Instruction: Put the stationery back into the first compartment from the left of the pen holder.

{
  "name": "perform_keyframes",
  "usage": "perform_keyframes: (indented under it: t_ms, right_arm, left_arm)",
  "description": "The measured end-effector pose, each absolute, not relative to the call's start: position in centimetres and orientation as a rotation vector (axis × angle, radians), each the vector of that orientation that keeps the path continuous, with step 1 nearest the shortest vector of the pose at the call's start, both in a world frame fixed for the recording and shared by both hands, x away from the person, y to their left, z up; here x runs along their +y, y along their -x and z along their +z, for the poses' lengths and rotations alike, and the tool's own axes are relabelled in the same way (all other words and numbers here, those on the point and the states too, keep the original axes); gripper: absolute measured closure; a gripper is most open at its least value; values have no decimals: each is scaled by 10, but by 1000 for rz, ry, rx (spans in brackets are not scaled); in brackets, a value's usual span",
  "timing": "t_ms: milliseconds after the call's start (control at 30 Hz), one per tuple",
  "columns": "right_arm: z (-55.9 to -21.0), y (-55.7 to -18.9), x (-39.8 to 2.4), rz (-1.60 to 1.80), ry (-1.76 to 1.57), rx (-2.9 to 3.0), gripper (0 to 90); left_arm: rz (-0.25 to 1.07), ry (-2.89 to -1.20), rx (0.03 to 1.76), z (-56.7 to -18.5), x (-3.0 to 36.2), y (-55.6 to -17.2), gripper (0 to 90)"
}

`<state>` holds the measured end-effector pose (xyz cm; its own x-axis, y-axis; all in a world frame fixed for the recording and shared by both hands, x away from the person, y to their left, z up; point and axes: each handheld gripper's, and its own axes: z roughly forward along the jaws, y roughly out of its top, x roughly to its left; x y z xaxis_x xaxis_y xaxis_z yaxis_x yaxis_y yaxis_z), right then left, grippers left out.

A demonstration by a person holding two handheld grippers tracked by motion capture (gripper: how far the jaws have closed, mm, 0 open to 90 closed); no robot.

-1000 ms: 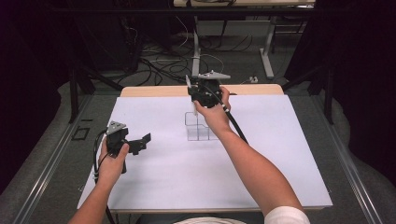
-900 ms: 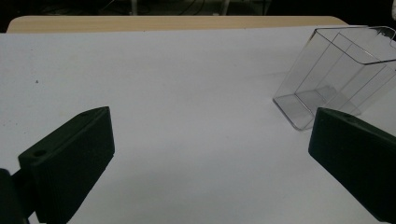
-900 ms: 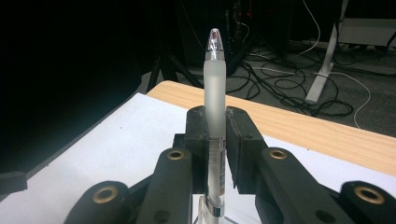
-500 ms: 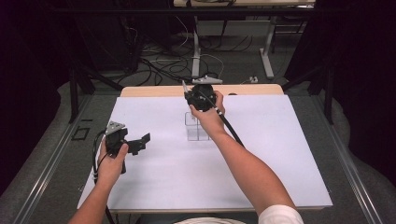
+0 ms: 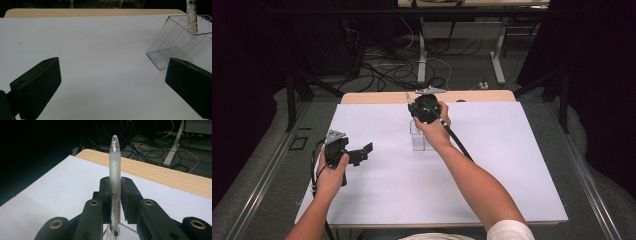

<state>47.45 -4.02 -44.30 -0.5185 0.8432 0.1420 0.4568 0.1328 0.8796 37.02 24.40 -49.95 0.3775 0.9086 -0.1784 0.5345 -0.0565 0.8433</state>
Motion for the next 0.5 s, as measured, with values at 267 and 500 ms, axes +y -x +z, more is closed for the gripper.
perform_keyframes:
  t_ms: [267, 500]
  right_arm:
    - [-454, -475, -43, 1333, -1260, 2034, 801]
    - [-460, -473, -45, 1321, -1251, 2046, 801]
  left_arm:
    - [514, -1722, 1278, -500, 243, -370, 2]
    - [516, -1725, 1278, -500, 243, -370, 2]
